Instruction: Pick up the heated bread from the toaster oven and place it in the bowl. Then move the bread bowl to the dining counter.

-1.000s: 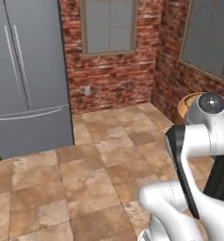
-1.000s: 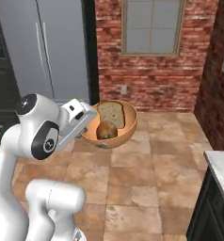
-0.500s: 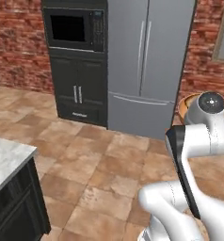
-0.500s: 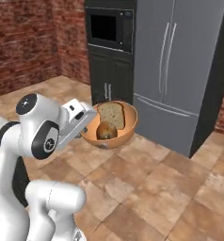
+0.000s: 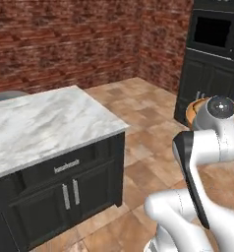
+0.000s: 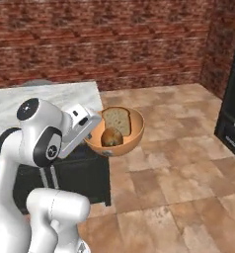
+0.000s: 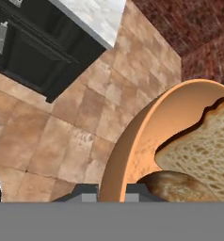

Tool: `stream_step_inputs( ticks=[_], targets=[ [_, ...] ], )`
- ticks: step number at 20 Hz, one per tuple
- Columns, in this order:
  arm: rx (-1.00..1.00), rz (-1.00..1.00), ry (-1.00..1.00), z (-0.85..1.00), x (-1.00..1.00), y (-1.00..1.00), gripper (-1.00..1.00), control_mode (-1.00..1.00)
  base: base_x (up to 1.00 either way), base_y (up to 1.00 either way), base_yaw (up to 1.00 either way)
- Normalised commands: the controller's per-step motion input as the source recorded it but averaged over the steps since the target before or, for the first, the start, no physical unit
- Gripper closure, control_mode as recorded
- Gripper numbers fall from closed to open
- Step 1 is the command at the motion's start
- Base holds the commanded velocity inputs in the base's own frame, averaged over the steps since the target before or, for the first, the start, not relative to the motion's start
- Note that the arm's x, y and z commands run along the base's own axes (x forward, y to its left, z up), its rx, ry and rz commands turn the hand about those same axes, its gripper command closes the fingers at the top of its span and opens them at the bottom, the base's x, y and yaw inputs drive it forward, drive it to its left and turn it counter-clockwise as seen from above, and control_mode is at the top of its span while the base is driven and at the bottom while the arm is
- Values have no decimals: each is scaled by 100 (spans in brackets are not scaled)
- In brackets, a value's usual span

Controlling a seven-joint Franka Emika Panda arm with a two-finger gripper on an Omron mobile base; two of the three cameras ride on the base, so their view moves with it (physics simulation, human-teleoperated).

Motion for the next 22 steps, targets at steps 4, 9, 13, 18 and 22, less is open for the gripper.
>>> stream_step_inputs(
  ticks=[4, 9, 13, 18, 22],
  targets=[
    [0, 0, 0, 0, 0, 0, 100, 100, 11, 0, 98],
    [0, 0, 0, 0, 0, 0, 100, 100, 74, 0, 75],
    [0, 0, 0, 0, 0, 0, 100, 100, 88, 8, 51],
    [0, 0, 0, 0, 0, 0, 100, 100, 37, 94, 22],
    [0, 0, 0, 0, 0, 0, 100, 100, 53, 100, 23]
  ],
)
